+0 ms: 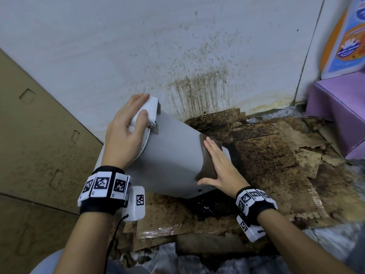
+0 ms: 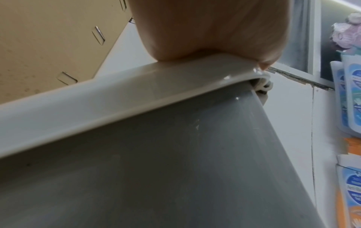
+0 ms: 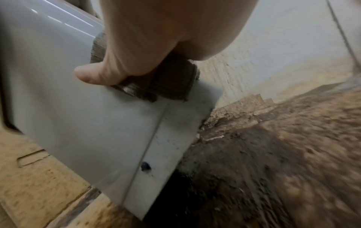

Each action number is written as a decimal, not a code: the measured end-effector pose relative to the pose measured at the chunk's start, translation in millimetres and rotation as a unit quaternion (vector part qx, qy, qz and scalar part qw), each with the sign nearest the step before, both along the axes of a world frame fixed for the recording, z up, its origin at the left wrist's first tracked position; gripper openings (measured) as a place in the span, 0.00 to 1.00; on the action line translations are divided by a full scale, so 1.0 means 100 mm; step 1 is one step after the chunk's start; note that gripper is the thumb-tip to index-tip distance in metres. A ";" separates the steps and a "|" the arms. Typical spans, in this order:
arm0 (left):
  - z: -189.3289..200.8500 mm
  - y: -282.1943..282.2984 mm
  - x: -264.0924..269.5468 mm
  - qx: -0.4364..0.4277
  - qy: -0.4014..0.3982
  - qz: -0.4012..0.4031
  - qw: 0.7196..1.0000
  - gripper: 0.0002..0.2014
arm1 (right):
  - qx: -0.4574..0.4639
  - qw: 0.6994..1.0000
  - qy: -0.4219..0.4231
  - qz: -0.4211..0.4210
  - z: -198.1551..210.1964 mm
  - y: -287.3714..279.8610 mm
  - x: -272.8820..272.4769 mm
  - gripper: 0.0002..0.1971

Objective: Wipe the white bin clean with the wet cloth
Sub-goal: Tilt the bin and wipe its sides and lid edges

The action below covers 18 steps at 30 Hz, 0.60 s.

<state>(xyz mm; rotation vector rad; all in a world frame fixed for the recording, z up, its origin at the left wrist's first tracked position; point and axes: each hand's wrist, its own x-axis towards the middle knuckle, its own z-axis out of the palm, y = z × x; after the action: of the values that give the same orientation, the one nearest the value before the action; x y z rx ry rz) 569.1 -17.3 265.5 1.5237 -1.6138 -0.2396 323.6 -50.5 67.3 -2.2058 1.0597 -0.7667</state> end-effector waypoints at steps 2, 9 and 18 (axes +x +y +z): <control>0.00 0.00 0.00 -0.002 0.002 -0.001 1.000 0.19 | 0.003 1.000 0.003 -0.010 -0.08 0.01 -0.05 0.61; 0.00 0.00 0.01 -0.003 0.000 -0.003 1.000 0.19 | 0.000 1.000 0.009 -0.023 -0.23 0.03 -0.15 0.61; 0.00 0.01 -0.01 0.000 0.001 -0.001 1.000 0.19 | 0.017 1.000 0.008 -0.023 -0.38 0.05 -0.22 0.61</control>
<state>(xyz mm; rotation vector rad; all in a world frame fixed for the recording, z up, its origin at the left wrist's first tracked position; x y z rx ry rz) 568.6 -16.4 265.8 1.5211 -1.6136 -0.2414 301.2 -45.7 29.7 -2.1691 1.1259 -0.7468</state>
